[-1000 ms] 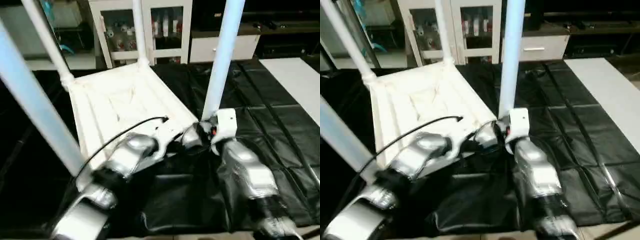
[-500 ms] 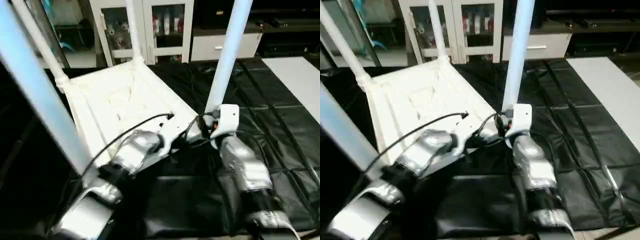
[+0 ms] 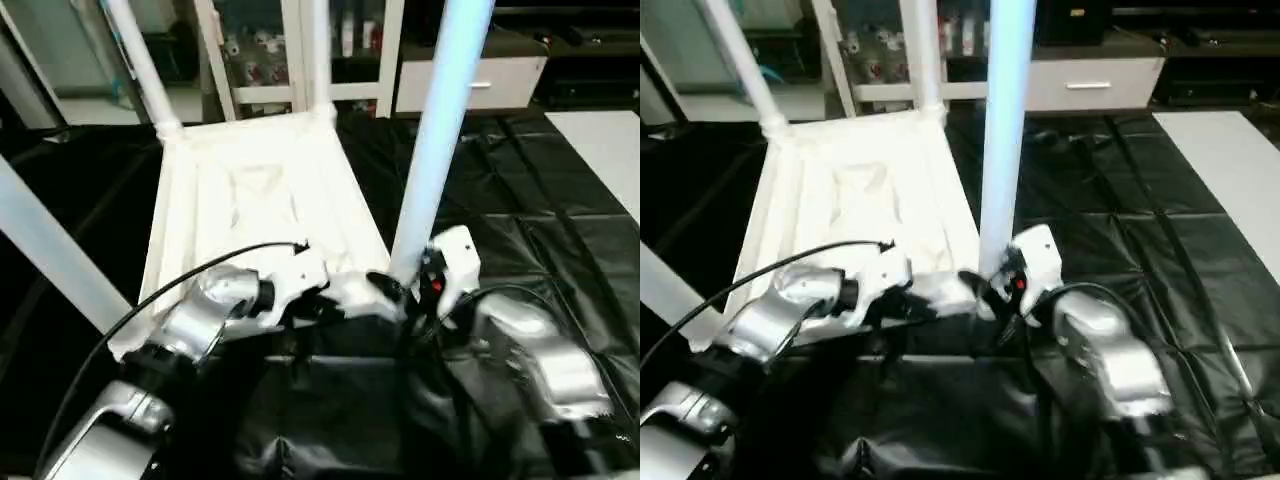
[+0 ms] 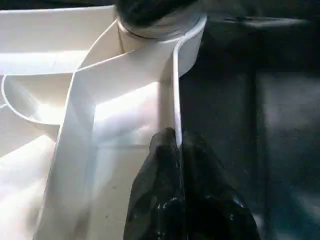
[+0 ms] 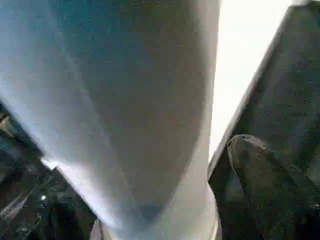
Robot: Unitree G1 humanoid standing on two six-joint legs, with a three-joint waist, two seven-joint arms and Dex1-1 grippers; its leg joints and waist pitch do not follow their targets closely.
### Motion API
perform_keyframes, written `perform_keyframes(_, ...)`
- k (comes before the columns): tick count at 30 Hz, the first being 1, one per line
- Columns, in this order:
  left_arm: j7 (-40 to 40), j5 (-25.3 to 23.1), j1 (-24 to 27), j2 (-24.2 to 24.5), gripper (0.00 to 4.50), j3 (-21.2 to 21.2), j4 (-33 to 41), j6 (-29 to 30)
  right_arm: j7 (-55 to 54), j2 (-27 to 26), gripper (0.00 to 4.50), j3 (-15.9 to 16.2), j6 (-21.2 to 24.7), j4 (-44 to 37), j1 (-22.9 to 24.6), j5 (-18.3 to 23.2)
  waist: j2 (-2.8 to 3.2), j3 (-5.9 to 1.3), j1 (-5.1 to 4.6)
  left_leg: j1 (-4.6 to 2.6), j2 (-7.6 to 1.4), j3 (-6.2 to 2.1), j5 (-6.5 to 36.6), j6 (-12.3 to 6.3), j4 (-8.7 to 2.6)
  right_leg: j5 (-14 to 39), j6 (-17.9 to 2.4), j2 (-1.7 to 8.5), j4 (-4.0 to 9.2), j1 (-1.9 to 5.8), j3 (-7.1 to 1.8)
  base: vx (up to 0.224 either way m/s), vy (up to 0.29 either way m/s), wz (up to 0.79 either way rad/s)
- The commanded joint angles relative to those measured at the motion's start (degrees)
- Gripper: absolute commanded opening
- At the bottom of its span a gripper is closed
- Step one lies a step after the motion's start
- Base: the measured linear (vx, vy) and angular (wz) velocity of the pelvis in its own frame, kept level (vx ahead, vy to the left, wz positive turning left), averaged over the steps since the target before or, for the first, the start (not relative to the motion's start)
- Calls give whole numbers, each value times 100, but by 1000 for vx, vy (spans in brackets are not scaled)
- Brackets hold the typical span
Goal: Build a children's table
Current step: Rotate leg to tighten
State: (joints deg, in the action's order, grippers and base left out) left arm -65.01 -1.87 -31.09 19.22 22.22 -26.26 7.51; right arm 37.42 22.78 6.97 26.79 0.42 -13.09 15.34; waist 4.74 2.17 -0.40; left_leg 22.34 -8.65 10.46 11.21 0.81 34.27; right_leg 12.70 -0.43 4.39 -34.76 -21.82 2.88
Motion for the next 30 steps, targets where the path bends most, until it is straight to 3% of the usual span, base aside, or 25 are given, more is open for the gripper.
perform_keyframes(1, -368, 29, 164, 127, 0, 211, 202, 26, 481, 323, 393, 97, -77, -293, 178, -41, -66, -296, 15, -119, -488, -189, 953, -574, -413, 13, -1527, 457, 366, 264, -265, 0, 0, 0)
perform_keyframes(8, -647, 148, 299, 231, 0, 194, 510, 140, 953, 807, 393, 202, -121, -439, 434, -61, -68, -302, 79, -132, -484, -186, 935, -542, -404, 126, -1520, 457, 380, 256, -272, 0, 0, 0)
perform_keyframes(20, -765, 249, 321, 243, 0, 227, 692, 299, 992, 789, 393, 296, -302, -158, 405, -188, -64, -327, 73, -128, -463, -183, 719, -667, -358, -141, -1590, 443, 348, 261, -258, 0, 0, 0)
perform_keyframes(30, -759, 291, 334, 266, 0, 245, 750, 369, 1022, 743, 300, 297, -358, -78, 345, -167, -65, -335, 73, -126, -458, -187, 722, -671, -348, -178, -1599, 438, 333, 274, -253, 0, 0, 0)
